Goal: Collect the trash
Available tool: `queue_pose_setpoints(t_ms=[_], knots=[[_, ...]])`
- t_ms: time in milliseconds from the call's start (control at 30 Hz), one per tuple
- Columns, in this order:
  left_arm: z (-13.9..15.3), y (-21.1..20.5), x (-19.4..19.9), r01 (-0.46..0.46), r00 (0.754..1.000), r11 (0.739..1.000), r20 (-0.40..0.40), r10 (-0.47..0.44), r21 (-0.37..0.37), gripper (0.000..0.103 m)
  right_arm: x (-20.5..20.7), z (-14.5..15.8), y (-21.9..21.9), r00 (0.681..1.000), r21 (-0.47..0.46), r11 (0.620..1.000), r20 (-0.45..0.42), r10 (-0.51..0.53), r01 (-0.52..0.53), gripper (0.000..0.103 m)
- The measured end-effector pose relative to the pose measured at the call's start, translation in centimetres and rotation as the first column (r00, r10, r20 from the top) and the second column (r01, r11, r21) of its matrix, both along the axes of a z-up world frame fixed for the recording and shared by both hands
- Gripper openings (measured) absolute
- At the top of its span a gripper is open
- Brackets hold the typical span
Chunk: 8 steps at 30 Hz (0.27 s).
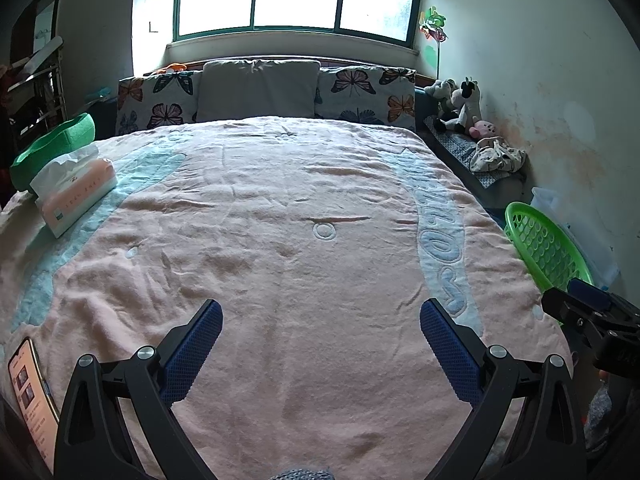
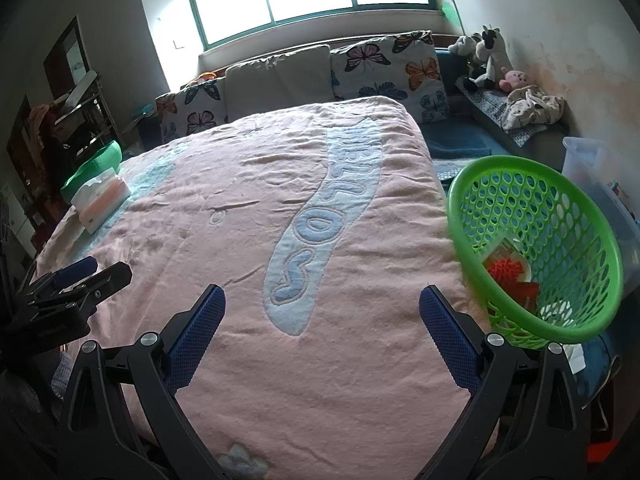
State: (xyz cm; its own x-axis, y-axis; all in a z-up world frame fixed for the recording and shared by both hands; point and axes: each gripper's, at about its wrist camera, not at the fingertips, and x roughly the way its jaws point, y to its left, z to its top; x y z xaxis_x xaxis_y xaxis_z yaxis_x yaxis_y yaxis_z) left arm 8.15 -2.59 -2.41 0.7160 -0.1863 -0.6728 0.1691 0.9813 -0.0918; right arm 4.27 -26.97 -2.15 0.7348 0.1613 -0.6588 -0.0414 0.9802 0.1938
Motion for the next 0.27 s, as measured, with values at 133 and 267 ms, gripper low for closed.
queue_pose_setpoints(t_ms=[133, 267], knots=[[0.09, -0.05, 0.00, -0.006, 1.000, 1.000, 0.000, 0.006, 0.005, 0.096, -0.02, -0.02, 0.03, 1.000, 0.003, 1.000, -0.002, 0.000, 0.000, 0.097], [0.10, -0.03, 0.05, -0.010, 1.000, 1.000, 0.001, 0.010, 0.007, 0.096, -0.06, 0.04, -0.07, 1.000, 0.002, 1.000, 0.002, -0.001, 0.001, 0.097]])
